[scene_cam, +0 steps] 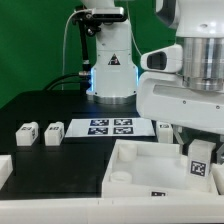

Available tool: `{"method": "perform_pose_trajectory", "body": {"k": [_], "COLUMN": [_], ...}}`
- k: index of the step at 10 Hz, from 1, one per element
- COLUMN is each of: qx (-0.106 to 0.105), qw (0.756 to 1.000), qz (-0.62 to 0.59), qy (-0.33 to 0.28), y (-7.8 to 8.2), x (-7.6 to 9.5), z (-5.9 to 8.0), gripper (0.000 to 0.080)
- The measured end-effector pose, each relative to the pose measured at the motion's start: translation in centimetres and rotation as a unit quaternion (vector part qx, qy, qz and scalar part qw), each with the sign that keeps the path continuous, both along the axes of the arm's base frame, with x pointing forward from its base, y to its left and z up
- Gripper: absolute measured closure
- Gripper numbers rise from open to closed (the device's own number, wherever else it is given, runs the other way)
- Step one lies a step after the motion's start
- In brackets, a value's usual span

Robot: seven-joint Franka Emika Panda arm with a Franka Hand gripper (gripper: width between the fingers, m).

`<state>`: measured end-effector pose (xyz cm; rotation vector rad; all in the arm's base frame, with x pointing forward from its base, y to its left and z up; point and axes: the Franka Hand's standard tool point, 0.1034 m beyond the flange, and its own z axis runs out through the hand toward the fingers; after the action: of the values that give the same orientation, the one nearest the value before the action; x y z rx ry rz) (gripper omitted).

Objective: Assemble one leg

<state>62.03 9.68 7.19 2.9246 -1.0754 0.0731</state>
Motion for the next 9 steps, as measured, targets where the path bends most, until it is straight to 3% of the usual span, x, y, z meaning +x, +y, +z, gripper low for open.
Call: {"method": "perform_pose_trajectory", "body": {"k": [6, 7, 8, 9], "qx": [0.002, 0.004, 0.006, 0.008], "qw": [1.0, 1.0, 1.0, 1.0], "qz": [0.004, 0.003, 0.003, 0.003], "qy": [-0.005, -0.008, -0.011, -0.015], "y": [-0.2, -0.2, -0.1, 0.1], "x": [-0.2, -0.3, -0.3, -0.1], "z": [0.4, 0.8, 1.3, 1.9], "gripper": [0.0483, 0.0246, 0.0246, 0.0169]}}
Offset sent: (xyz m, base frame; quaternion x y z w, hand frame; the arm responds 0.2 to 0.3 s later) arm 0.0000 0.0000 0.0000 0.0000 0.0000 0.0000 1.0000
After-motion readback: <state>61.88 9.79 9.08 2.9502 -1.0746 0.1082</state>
